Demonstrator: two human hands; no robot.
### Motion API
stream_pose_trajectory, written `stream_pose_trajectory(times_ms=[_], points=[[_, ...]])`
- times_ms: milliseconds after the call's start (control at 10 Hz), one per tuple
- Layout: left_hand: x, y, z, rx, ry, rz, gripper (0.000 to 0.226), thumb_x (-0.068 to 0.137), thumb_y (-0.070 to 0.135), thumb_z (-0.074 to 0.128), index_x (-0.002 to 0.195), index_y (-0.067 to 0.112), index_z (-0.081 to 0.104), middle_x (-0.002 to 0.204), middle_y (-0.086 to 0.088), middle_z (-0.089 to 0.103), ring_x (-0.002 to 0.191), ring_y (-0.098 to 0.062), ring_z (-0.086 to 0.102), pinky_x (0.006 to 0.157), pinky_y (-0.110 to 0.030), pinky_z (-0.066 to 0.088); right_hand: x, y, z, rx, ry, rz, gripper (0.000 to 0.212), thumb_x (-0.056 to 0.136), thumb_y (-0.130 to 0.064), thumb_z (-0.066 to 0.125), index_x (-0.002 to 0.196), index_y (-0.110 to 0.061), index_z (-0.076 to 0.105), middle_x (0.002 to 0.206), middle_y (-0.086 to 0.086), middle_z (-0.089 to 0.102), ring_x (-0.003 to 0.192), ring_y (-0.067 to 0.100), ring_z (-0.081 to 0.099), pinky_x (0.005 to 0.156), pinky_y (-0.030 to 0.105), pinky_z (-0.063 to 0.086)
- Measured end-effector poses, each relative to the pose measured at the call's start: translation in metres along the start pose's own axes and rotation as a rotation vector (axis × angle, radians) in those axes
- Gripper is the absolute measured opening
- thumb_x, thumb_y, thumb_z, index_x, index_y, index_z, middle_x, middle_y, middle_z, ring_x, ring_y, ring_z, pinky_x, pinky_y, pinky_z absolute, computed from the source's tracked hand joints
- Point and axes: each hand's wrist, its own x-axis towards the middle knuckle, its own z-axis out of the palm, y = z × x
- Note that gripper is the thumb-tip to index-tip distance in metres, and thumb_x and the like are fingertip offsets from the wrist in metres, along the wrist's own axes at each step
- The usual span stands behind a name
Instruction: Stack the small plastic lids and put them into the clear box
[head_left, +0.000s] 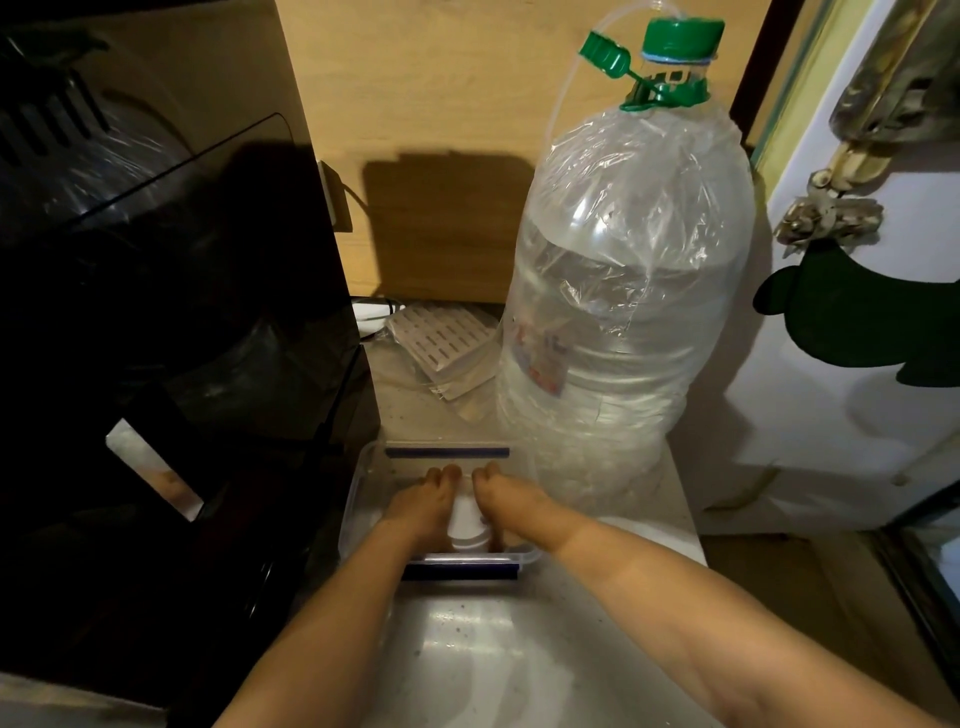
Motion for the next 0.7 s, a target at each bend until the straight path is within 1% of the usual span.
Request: stream_pose_trajectory(times_ms=[100, 200, 300, 400, 500, 600, 700], points=[[-0.001, 0.001, -0.001, 0.004, -0.014, -0.012, 0.09, 0.074, 0.028, 0.07, 0.139, 0.013, 0.01, 0.141, -0.016, 0.033, 0.122, -0.033, 0.044, 0.1, -0.041, 0.04, 0.001, -0.001, 0.001, -0.017, -0.003, -0.009, 0.061, 0.085, -0.008, 0.06, 0.135, 0.006, 0.027, 0.136, 0.025, 0.039, 0.116, 0.038, 0.053, 0.095, 0.041, 0.044], [-0.001, 0.0, -0.002, 0.007, -0.006, -0.021, 0.092, 0.074, 0.032, 0.07, 0.141, 0.014, 0.008, 0.142, -0.016, 0.033, 0.122, -0.033, 0.043, 0.101, -0.041, 0.039, -0.001, -0.002, -0.001, -0.004, -0.004, 0.0, 0.059, 0.087, -0.007, 0.057, 0.136, 0.005, 0.026, 0.137, 0.024, 0.037, 0.118, 0.038, 0.05, 0.097, 0.041, 0.043], [0.0, -0.001, -0.003, -0.014, -0.022, -0.042, 0.098, 0.072, 0.04, 0.07, 0.142, 0.019, 0.005, 0.145, -0.014, 0.031, 0.126, -0.032, 0.039, 0.104, -0.041, 0.036, -0.002, -0.001, 0.001, -0.025, 0.003, -0.008, 0.067, 0.084, -0.005, 0.06, 0.138, 0.008, 0.022, 0.138, 0.026, 0.036, 0.119, 0.039, 0.05, 0.098, 0.041, 0.043], [-0.003, -0.001, -0.014, -0.035, -0.048, -0.056, 0.107, 0.068, 0.044, 0.074, 0.143, 0.023, 0.002, 0.15, -0.011, 0.023, 0.133, -0.03, 0.031, 0.108, -0.04, 0.03, -0.004, 0.003, -0.005, 0.0, -0.004, -0.017, 0.08, 0.081, -0.006, 0.065, 0.141, 0.01, 0.013, 0.144, 0.028, 0.032, 0.125, 0.039, 0.045, 0.103, 0.041, 0.041], [-0.008, -0.003, -0.026, -0.041, -0.055, -0.06, 0.112, 0.063, 0.044, 0.077, 0.143, 0.022, 0.002, 0.152, -0.009, 0.02, 0.136, -0.028, 0.026, 0.11, -0.039, 0.027, -0.009, 0.005, -0.017, 0.023, 0.007, -0.035, 0.102, 0.072, -0.014, 0.077, 0.144, 0.005, 0.007, 0.15, 0.025, 0.023, 0.131, 0.038, 0.038, 0.108, 0.039, 0.036], [-0.015, -0.004, -0.042, -0.054, -0.018, -0.058, 0.113, 0.056, 0.039, 0.082, 0.142, 0.025, 0.01, 0.149, -0.005, 0.025, 0.134, -0.025, 0.028, 0.11, -0.04, 0.031, -0.02, 0.01, -0.03, 0.078, 0.041, -0.034, 0.103, 0.073, -0.027, 0.076, 0.146, -0.003, 0.008, 0.151, 0.019, 0.025, 0.133, 0.034, 0.036, 0.108, 0.038, 0.035], [-0.021, 0.001, -0.06, -0.122, 0.065, -0.063, 0.105, 0.061, 0.038, 0.08, 0.142, 0.029, 0.012, 0.15, -0.005, 0.022, 0.134, -0.025, 0.028, 0.108, -0.042, 0.033, -0.031, 0.012, -0.043, 0.15, 0.129, -0.032, 0.088, 0.083, -0.036, 0.065, 0.147, -0.009, 0.011, 0.152, 0.015, 0.026, 0.134, 0.032, 0.035, 0.107, 0.039, 0.035]])
